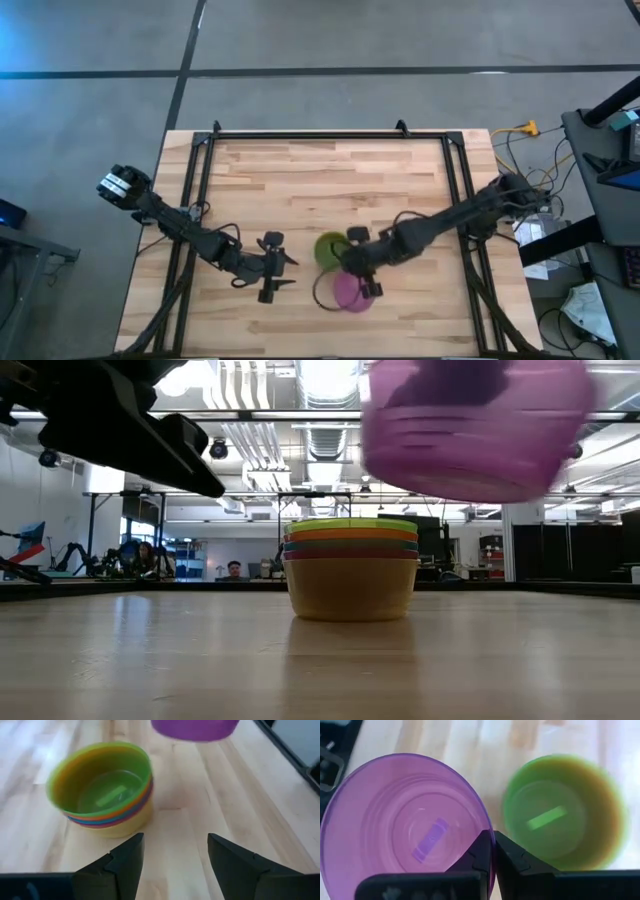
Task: Nest bowls inside each other
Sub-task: Stack the purple bowl on the green bowl
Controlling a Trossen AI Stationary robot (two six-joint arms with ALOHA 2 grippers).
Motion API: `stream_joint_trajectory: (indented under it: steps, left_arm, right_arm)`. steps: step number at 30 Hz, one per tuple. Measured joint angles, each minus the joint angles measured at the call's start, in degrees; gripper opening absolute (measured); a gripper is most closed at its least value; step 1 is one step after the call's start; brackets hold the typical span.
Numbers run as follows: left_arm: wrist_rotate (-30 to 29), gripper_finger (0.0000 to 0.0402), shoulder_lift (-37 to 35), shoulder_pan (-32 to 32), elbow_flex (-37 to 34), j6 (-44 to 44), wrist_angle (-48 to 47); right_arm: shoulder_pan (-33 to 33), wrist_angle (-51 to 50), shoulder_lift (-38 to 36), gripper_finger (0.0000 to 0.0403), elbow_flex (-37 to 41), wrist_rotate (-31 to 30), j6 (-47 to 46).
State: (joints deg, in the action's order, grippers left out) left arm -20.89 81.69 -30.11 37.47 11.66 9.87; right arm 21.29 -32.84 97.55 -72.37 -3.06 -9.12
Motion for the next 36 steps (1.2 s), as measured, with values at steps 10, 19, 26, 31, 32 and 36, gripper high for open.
stream_joint_trajectory:
  steps: [10, 19, 26, 31, 32, 36]
  left_arm:
    - [-12.65, 0.0203, -5.25, 0.00, 0.59, 7.85, -10.21]
    - [-14.48, 0.0203, -10.50, 0.00, -2.73, 16.48, -15.58]
    - [-14.37, 0.0203, -10.58, -0.02, -4.65, 16.52, -15.39]
    - [-14.37, 0.0203, -10.58, 0.00, -4.76, 16.50, -14.92]
    - [-14.37, 0.0203, -10.58, 0.00, -4.76, 16.50, -14.86]
    - [-14.33, 0.0203, -10.60, 0.00, -4.76, 16.50, -14.61]
  right_arm:
    - [-9.51, -0.17, 0.01, 0.0009, -3.65, 0.49, 3.82]
    - [-18.30, -0.71, 0.13, 0.0009, -4.07, 9.89, 1.17]
    - [-21.03, -4.28, 1.80, 0.0009, -3.94, 11.00, -0.29]
    - [-21.96, -4.18, 3.15, 0.0009, -4.02, 11.32, -0.35]
    - [-22.11, -4.29, 3.58, 0.0009, -4.19, 11.37, -0.35]
    - [-22.72, -4.14, 5.24, 0.0009, -5.60, 12.19, -0.37]
